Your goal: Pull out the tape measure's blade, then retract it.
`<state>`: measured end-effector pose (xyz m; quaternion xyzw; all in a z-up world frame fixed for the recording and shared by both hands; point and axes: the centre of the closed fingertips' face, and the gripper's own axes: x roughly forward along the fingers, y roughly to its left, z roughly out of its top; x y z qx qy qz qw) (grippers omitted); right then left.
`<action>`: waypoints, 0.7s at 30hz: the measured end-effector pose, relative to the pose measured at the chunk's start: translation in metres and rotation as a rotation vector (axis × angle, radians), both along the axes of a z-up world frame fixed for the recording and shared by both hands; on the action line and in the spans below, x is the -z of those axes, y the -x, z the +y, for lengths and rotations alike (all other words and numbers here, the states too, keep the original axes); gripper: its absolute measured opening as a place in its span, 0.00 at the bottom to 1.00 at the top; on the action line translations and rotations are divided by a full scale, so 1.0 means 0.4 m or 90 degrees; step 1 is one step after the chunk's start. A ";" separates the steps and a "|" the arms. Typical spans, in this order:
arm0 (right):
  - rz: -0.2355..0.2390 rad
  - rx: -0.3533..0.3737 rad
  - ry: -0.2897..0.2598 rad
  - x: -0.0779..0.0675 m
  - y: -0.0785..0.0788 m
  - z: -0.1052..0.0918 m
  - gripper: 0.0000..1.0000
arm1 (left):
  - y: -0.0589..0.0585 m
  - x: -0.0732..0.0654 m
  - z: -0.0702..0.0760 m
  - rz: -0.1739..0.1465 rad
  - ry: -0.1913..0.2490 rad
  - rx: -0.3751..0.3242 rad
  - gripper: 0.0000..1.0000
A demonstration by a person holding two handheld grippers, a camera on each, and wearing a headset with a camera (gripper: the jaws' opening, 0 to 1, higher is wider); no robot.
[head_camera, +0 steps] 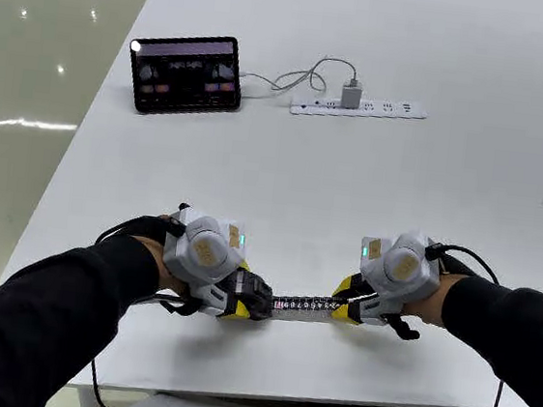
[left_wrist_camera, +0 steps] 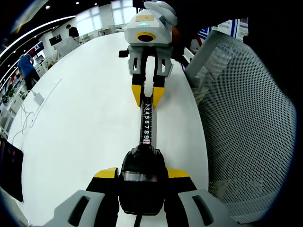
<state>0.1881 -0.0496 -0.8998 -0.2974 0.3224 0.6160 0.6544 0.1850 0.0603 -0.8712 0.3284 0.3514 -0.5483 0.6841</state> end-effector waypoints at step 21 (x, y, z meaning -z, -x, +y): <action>-0.007 0.009 0.006 0.000 -0.003 -0.041 0.11 | 0.001 -0.001 -0.001 0.000 -0.001 -0.001 0.32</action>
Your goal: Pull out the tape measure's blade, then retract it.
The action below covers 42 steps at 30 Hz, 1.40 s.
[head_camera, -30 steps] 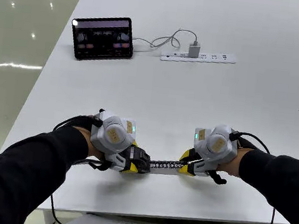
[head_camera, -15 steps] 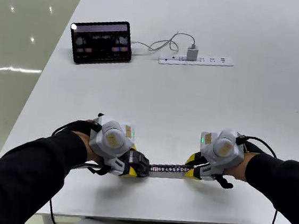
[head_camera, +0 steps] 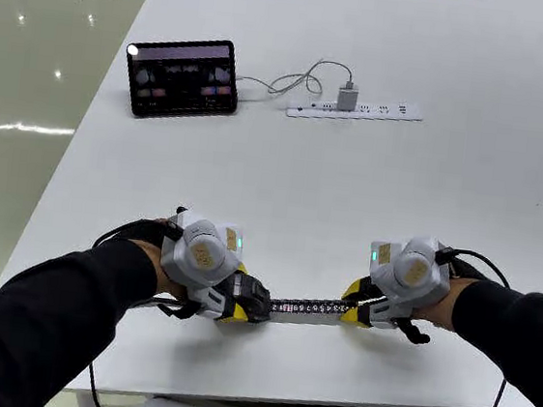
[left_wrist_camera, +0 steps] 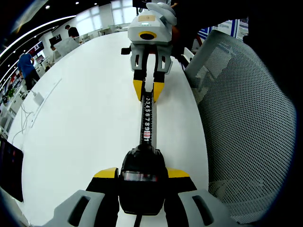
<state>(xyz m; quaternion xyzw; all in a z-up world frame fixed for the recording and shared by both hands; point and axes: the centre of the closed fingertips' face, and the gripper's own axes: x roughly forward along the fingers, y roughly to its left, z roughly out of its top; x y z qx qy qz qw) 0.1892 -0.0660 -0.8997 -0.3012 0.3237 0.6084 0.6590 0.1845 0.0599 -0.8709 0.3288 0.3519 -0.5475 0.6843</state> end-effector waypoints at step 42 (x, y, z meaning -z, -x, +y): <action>0.003 0.026 0.013 0.007 0.002 -0.080 0.11 | -0.001 0.003 -0.003 -0.003 -0.001 0.000 0.32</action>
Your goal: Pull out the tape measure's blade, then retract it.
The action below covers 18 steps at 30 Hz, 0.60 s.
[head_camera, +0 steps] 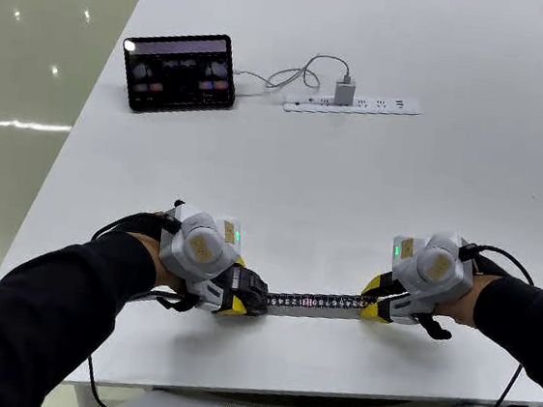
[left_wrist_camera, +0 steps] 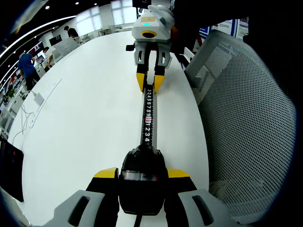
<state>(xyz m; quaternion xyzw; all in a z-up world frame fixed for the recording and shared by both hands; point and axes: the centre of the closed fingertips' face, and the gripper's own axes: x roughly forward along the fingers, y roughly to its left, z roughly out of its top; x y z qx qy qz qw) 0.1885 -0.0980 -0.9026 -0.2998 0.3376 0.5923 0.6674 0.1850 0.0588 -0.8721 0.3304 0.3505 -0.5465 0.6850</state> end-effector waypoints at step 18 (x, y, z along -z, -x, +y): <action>0.004 0.007 0.006 0.006 0.001 -0.027 0.11 | 0.001 0.000 -0.002 0.000 0.002 0.001 0.32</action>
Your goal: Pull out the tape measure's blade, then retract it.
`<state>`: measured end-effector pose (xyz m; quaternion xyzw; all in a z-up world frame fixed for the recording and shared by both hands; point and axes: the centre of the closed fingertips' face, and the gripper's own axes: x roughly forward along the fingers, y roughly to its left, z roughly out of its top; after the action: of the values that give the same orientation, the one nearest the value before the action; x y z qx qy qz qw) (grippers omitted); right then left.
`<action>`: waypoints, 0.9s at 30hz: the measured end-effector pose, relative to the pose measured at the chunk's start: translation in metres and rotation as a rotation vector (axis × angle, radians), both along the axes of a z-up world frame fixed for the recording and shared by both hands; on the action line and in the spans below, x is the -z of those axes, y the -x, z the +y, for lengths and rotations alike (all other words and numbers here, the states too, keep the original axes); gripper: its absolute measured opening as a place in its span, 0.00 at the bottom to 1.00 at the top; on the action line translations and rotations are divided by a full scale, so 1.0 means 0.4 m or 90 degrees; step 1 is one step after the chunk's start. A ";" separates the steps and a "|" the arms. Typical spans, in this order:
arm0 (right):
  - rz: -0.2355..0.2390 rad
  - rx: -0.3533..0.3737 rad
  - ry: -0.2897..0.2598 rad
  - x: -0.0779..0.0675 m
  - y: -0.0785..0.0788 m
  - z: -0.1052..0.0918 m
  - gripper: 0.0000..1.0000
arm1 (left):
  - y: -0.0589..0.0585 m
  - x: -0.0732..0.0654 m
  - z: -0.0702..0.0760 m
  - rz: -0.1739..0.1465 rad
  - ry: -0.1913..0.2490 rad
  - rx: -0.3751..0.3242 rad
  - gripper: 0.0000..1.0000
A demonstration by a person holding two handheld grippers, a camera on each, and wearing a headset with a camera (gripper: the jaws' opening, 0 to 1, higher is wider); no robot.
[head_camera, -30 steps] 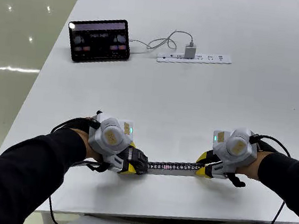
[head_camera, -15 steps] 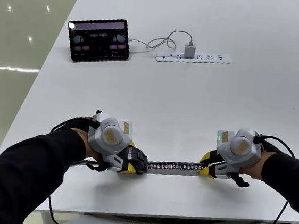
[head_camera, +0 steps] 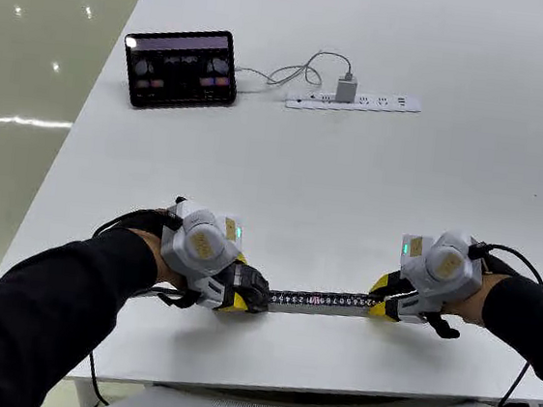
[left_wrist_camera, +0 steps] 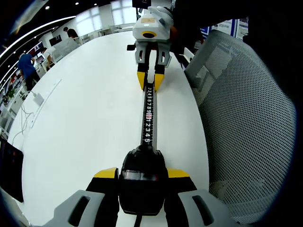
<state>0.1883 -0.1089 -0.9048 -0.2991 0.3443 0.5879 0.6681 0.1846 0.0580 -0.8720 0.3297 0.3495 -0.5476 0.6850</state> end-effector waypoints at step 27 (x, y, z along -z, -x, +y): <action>0.006 0.011 0.008 0.000 -0.006 -0.038 0.11 | -0.001 0.000 0.001 0.001 0.001 -0.002 0.32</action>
<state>0.1906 -0.1240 -0.9049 -0.2973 0.3538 0.5812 0.6697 0.1849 0.0583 -0.8721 0.3281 0.3504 -0.5470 0.6859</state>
